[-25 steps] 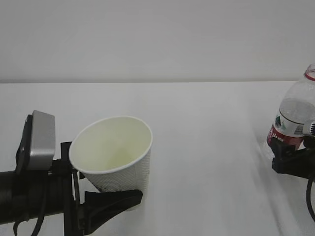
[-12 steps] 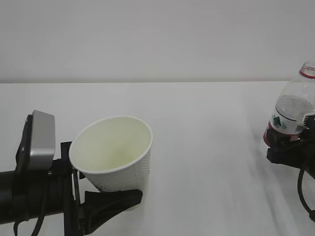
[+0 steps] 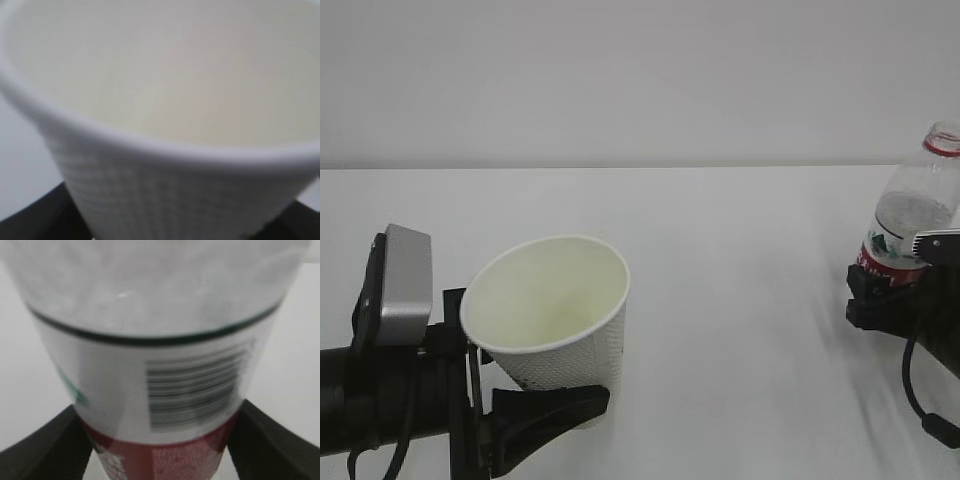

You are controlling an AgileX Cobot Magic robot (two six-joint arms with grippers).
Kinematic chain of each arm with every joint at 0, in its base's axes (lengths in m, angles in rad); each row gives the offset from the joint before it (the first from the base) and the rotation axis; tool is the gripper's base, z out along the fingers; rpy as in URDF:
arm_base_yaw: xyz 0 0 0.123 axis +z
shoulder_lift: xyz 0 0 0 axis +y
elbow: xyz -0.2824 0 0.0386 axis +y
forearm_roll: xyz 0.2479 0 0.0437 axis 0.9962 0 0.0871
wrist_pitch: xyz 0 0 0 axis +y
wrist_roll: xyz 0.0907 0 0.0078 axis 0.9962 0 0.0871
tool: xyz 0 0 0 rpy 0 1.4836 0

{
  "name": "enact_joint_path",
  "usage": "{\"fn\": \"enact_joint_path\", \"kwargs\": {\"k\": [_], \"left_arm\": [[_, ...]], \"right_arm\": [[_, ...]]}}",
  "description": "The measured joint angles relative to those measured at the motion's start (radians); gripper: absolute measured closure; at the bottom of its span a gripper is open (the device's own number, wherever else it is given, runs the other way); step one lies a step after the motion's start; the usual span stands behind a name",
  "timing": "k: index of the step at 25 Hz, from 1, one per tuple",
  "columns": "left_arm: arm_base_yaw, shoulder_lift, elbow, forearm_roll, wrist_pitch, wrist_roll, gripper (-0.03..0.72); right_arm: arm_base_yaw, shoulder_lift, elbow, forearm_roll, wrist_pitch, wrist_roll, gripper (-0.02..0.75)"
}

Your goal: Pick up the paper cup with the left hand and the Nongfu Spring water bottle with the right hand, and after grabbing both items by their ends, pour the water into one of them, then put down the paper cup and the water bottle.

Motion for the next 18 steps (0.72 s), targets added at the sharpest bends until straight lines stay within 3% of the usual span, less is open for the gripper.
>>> {"fn": "enact_joint_path", "kwargs": {"k": [18], "left_arm": [[0.000, 0.000, 0.000, 0.000, 0.010, 0.000, 0.143]], "right_arm": [[0.000, 0.024, -0.049, 0.000, 0.006, 0.003, 0.143]]}}
